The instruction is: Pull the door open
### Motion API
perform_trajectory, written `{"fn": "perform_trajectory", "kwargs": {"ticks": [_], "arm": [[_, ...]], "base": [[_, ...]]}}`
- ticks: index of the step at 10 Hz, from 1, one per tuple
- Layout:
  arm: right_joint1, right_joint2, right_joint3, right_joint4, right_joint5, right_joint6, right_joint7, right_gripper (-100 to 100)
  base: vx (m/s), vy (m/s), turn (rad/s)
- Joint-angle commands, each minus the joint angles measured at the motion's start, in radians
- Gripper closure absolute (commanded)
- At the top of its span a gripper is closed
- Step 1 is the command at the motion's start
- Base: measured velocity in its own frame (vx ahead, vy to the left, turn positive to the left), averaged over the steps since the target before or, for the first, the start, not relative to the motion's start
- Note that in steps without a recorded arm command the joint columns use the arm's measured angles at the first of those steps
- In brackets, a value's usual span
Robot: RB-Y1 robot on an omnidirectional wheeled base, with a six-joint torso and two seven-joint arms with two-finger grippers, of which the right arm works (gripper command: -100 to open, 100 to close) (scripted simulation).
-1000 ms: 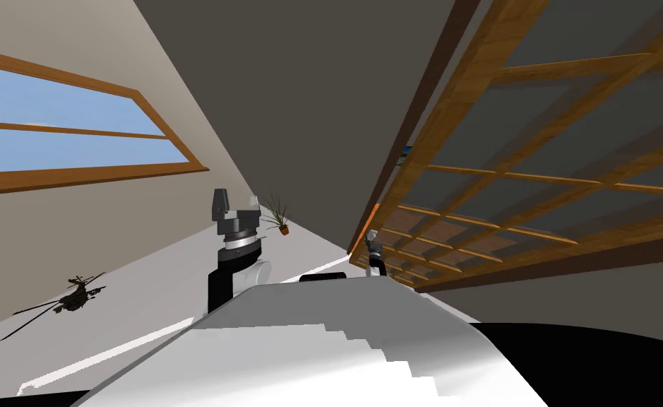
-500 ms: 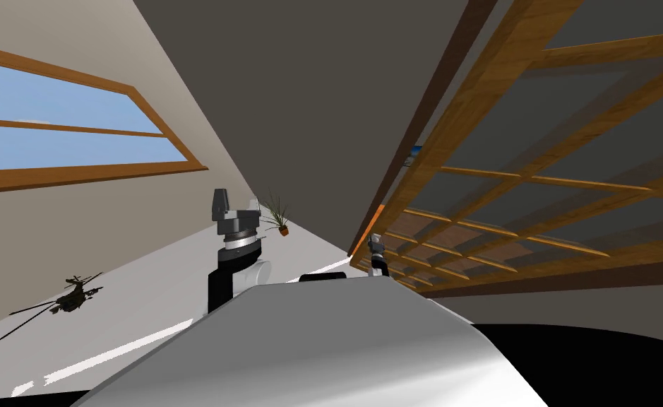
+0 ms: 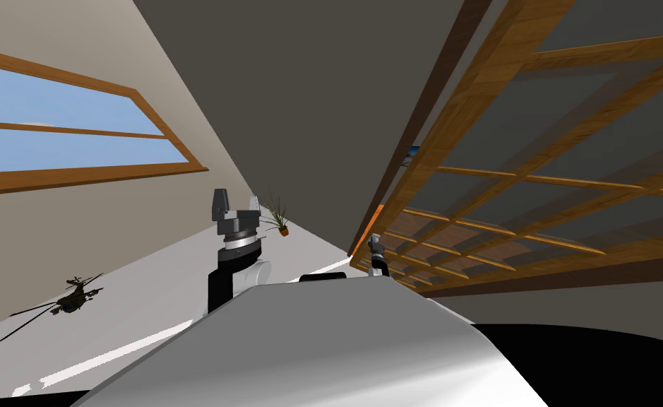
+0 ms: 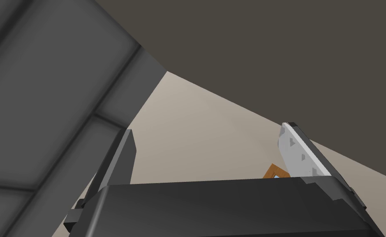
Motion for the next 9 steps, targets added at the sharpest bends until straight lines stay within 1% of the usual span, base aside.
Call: {"fn": "perform_trajectory", "kwargs": {"ticks": [1, 4, 6, 9], "arm": [[0.006, -0.01, 0.017, -0.005, 0.01, -0.003, -0.018, 100], [0.018, -0.028, 0.051, -0.015, 0.029, -0.009, -0.053, 100], [0.027, -0.043, 0.076, -0.023, 0.043, -0.013, -0.078, 100], [0.043, -0.067, 0.12, -0.037, 0.068, -0.021, -0.124, 100]], "base": [[-0.102, 0.006, 0.069], [-0.223, -0.037, 0.097], [-0.198, -0.007, 0.08], [-0.258, -0.008, 0.087]]}}
